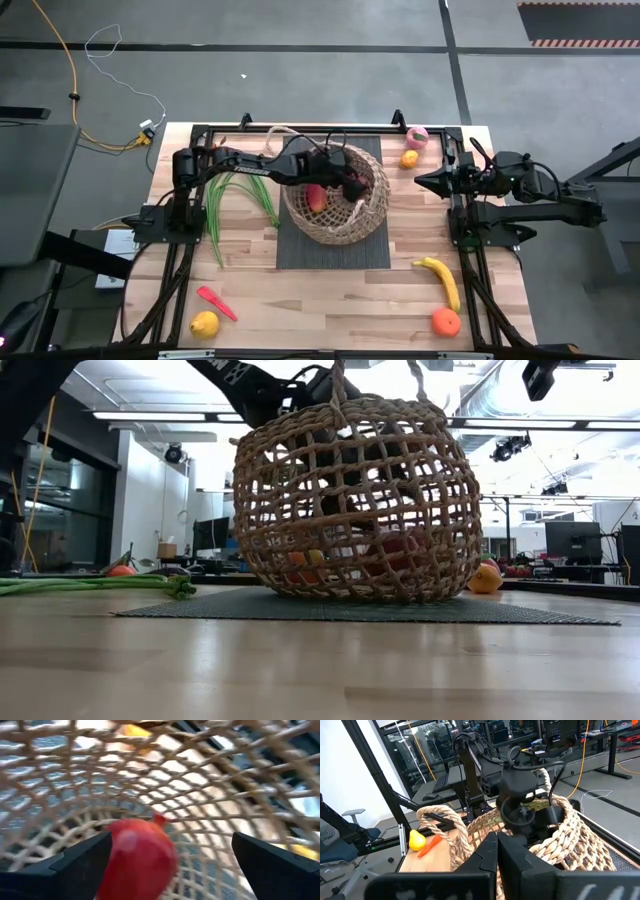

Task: Build produce basket
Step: Put the banana into the woven basket

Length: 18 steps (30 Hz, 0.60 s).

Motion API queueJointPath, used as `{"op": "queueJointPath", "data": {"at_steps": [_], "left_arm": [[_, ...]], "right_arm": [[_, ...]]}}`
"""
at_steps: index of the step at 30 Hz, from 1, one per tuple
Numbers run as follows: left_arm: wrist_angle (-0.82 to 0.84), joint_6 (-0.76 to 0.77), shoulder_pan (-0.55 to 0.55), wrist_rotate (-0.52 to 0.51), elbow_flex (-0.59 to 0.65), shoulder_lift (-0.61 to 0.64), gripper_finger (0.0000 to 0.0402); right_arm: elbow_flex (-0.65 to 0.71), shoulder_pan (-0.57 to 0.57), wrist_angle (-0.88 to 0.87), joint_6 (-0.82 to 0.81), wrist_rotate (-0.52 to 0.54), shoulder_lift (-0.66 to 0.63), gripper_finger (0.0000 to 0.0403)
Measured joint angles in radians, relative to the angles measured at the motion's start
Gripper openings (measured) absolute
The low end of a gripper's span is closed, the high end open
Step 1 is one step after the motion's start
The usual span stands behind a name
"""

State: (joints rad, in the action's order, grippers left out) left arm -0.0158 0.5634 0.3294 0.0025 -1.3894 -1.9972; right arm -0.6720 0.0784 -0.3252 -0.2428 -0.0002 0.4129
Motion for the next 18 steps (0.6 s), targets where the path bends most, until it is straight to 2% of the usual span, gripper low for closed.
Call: {"op": "queueJointPath", "data": {"at_steps": [6,11,18], "left_arm": [[-0.001,0.087,0.005,0.095,-0.025,0.000,0.0400],[0.000,0.277,0.001,0.103,-0.025,0.000,0.0400],[0.052,0.373,-0.025,0.098,-0.025,0.000,0.0400]], "right_arm": [[0.000,0.000,0.000,0.000,0.000,0.000,0.0000],[0.000,0.000,0.000,0.000,0.000,0.000,0.0000],[0.000,0.000,0.000,0.000,0.000,0.000,0.0000]]}}
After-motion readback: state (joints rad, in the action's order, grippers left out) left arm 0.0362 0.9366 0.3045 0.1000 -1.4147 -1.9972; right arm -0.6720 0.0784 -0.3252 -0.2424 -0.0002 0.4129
